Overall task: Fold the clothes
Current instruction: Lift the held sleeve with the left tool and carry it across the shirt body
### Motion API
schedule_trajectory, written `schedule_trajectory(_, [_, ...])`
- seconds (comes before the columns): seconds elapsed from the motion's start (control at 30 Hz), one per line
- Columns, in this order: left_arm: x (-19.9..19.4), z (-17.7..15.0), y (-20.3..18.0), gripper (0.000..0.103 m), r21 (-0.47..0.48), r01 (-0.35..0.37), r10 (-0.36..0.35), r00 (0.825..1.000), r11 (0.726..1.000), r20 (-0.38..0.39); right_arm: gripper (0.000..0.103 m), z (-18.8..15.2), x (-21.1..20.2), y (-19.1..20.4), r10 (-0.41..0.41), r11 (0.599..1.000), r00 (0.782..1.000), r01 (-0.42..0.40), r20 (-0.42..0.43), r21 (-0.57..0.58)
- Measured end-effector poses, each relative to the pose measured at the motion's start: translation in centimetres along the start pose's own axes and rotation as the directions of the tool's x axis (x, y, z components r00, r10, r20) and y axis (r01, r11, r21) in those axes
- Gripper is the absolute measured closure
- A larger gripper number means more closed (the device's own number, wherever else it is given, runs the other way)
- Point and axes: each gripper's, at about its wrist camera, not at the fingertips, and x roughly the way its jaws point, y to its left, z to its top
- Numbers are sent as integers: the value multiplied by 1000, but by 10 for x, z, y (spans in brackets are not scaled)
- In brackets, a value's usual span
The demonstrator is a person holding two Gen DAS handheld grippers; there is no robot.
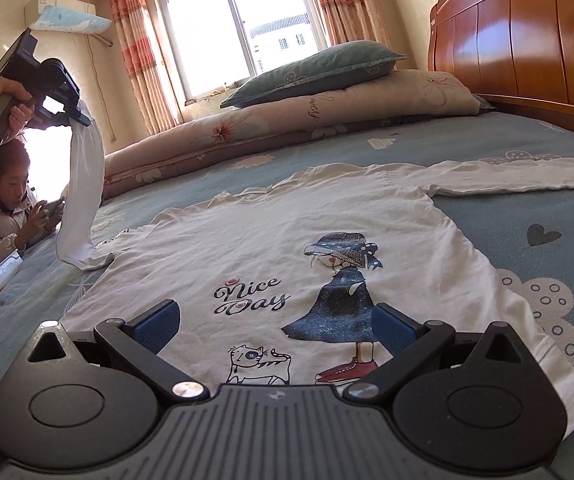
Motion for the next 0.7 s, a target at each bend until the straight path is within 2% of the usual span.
schedule_trajectory(0.43, [7, 4, -68, 97, 55, 83, -83, 997, 995, -3, 0, 2, -1, -5, 21, 999, 1000, -21, -8, 29])
schedule_trajectory(0.7, [19, 0, -113, 97, 97, 148, -145, 989, 984, -34, 0, 2, 1, -8, 31, 998, 999, -30, -21, 49])
